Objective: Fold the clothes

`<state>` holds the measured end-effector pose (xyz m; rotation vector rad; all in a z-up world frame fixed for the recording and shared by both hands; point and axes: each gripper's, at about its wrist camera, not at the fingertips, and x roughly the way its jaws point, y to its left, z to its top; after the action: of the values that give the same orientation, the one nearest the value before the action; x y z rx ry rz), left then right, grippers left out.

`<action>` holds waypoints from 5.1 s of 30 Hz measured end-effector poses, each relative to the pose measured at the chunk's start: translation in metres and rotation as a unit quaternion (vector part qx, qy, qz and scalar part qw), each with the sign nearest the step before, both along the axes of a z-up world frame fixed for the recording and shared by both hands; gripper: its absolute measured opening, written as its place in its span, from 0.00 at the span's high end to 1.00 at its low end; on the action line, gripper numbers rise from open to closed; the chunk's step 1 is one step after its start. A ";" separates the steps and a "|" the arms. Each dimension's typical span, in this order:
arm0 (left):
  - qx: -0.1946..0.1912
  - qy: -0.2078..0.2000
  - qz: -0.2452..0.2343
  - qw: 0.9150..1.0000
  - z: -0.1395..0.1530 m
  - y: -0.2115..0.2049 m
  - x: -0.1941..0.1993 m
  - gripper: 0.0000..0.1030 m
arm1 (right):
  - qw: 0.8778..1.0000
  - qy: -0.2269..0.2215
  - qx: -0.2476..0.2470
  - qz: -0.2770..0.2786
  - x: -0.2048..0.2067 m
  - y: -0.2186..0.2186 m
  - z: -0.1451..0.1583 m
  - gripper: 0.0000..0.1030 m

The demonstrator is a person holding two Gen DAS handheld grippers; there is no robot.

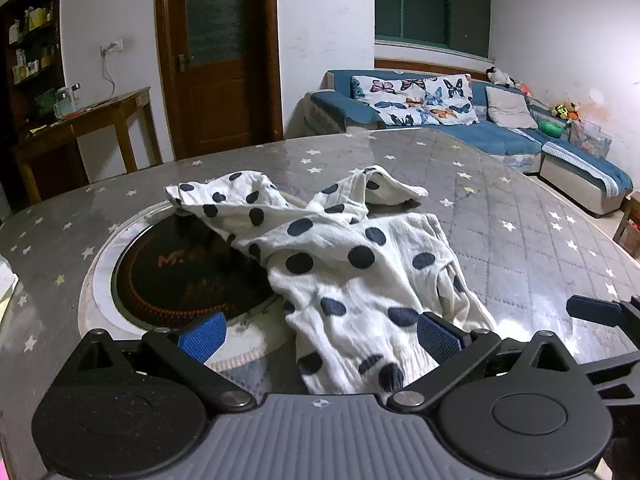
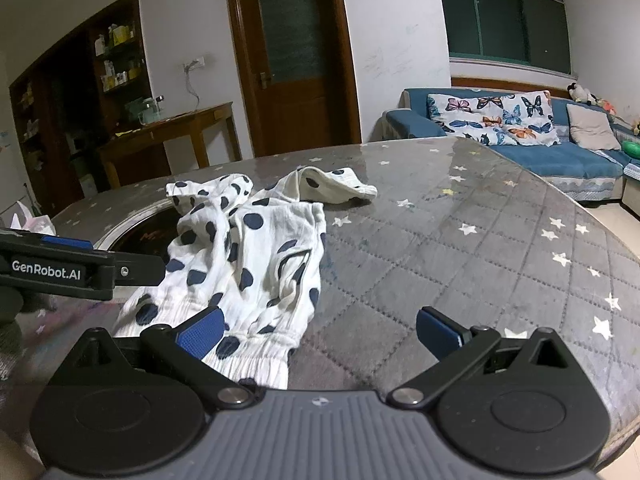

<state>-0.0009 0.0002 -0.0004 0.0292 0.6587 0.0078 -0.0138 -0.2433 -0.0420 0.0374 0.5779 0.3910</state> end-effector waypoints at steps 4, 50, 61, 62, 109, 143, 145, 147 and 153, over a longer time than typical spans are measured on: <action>0.001 0.001 0.005 1.000 -0.003 0.002 -0.007 0.00 | 1.000 0.002 -0.003 0.002 -0.004 0.004 -0.003 0.00; 0.008 0.020 0.031 0.999 -0.021 0.004 -0.061 0.00 | 0.998 0.034 -0.034 0.034 -0.046 0.027 -0.017 0.00; 0.006 0.021 0.040 0.999 -0.022 0.006 -0.063 0.00 | 0.998 0.032 -0.035 0.040 -0.046 0.025 -0.014 0.00; 0.006 0.021 0.041 0.999 -0.022 0.006 -0.063 0.00 | 0.998 0.032 -0.035 0.041 -0.046 0.025 -0.014 0.00; 0.004 0.026 0.037 0.999 -0.008 0.012 -0.019 0.00 | 0.998 0.043 -0.022 0.041 -0.006 0.031 -0.007 0.00; -0.004 0.037 0.026 0.999 -0.001 0.010 0.020 0.00 | 0.996 0.081 0.009 0.025 0.028 0.024 -0.015 0.12; -0.006 0.036 0.021 0.999 0.001 0.007 0.024 0.00 | 0.996 0.082 0.009 0.026 0.030 0.025 -0.016 0.14; -0.006 0.035 0.014 0.999 0.003 0.004 0.029 0.01 | 0.996 0.082 0.009 0.026 0.032 0.025 -0.017 0.19; -0.009 0.043 -0.014 0.999 0.004 -0.013 0.051 0.06 | 0.996 0.085 0.017 0.033 0.039 0.023 -0.016 0.32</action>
<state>0.0500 -0.0128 0.0038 0.0215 0.7440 -0.0256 0.0252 -0.2200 -0.0585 0.0858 0.7422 0.4655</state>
